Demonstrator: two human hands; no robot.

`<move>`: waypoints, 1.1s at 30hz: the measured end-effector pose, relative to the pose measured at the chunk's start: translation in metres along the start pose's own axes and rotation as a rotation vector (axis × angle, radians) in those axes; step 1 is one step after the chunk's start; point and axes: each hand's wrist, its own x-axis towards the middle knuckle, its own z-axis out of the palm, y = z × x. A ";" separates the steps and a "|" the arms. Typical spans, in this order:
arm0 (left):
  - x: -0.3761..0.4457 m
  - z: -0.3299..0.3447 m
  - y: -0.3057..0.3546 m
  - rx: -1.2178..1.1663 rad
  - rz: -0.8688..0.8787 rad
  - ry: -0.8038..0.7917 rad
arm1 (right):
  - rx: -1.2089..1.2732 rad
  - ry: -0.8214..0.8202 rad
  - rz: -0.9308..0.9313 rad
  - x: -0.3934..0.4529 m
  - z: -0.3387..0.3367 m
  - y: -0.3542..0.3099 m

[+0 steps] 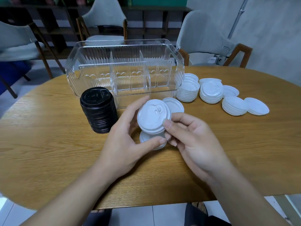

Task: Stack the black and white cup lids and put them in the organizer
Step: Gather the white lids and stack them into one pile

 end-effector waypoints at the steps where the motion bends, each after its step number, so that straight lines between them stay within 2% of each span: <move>1: 0.000 0.000 0.000 -0.010 -0.003 0.008 | -0.006 -0.010 0.012 0.000 0.000 -0.001; 4: 0.001 -0.003 -0.002 0.019 -0.013 0.012 | -0.150 0.006 -0.032 0.000 -0.003 -0.007; 8: 0.002 -0.007 -0.006 0.197 0.010 -0.048 | -0.690 0.062 -0.227 -0.002 -0.010 -0.015; 11: 0.001 -0.006 -0.003 0.294 0.019 -0.092 | -0.916 0.010 -0.268 -0.003 -0.011 -0.016; 16: 0.000 -0.011 0.002 0.402 -0.012 -0.123 | -0.920 0.017 -0.276 0.000 -0.013 -0.012; 21: -0.004 -0.018 -0.002 0.481 -0.158 -0.208 | -0.930 0.099 -0.255 0.005 -0.020 -0.009; 26: -0.004 -0.012 -0.003 0.574 -0.180 -0.227 | -0.984 0.031 -0.261 0.006 -0.010 0.007; 33: -0.004 -0.013 -0.009 0.565 -0.184 -0.195 | -0.999 -0.022 -0.202 0.009 -0.011 0.010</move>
